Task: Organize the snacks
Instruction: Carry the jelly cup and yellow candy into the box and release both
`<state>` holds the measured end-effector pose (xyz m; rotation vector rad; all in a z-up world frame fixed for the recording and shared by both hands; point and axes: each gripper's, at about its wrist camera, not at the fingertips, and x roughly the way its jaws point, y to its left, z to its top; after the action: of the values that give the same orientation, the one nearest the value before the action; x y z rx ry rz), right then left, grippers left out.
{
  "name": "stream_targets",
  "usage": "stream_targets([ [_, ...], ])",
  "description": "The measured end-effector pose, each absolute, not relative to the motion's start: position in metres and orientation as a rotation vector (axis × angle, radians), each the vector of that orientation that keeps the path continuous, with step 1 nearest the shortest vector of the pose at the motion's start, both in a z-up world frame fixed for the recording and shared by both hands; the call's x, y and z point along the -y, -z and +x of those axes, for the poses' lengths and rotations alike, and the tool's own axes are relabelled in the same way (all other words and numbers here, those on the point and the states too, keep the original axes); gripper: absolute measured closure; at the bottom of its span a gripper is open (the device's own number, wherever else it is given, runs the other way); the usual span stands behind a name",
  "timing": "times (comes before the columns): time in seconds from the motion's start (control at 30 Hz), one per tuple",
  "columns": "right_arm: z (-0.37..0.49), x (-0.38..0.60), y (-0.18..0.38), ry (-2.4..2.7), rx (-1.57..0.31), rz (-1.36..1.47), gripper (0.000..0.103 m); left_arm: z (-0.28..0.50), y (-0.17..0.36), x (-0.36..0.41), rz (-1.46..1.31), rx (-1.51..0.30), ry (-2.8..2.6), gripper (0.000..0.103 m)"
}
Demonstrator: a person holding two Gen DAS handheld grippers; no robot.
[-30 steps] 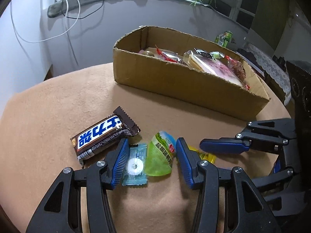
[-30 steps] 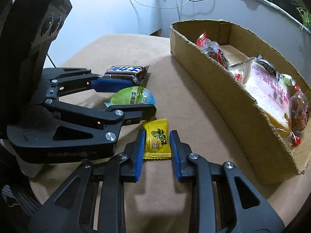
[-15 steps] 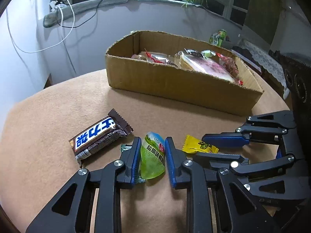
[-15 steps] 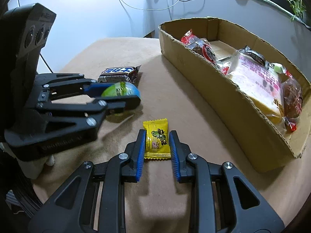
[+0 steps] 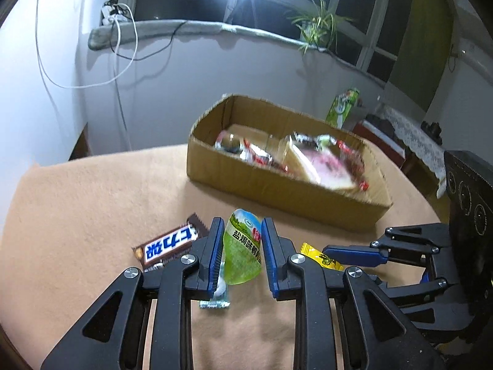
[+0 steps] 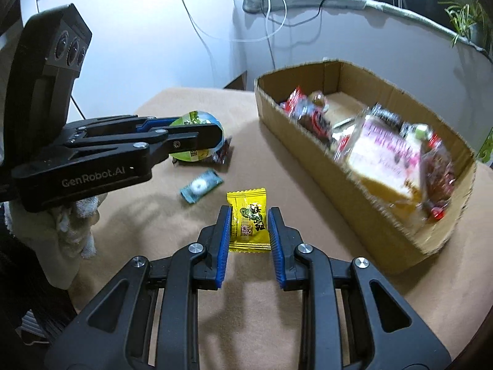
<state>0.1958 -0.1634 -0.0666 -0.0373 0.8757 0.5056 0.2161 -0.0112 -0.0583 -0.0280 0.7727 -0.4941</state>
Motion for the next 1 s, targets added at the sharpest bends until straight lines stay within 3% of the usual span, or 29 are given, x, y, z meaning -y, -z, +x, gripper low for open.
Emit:
stream_targets([
  [0.5, 0.215, 0.220, 0.011, -0.385, -0.772, -0.021, 0.078, 0.239, 0.014, 0.053, 0.019, -0.690, 0.535, 0.080],
  [1.0, 0.251, 0.269, 0.030, -0.277, -0.848, 0.034, 0.078, 0.250, 0.027, 0.104, 0.090, -0.696, 0.569, 0.080],
])
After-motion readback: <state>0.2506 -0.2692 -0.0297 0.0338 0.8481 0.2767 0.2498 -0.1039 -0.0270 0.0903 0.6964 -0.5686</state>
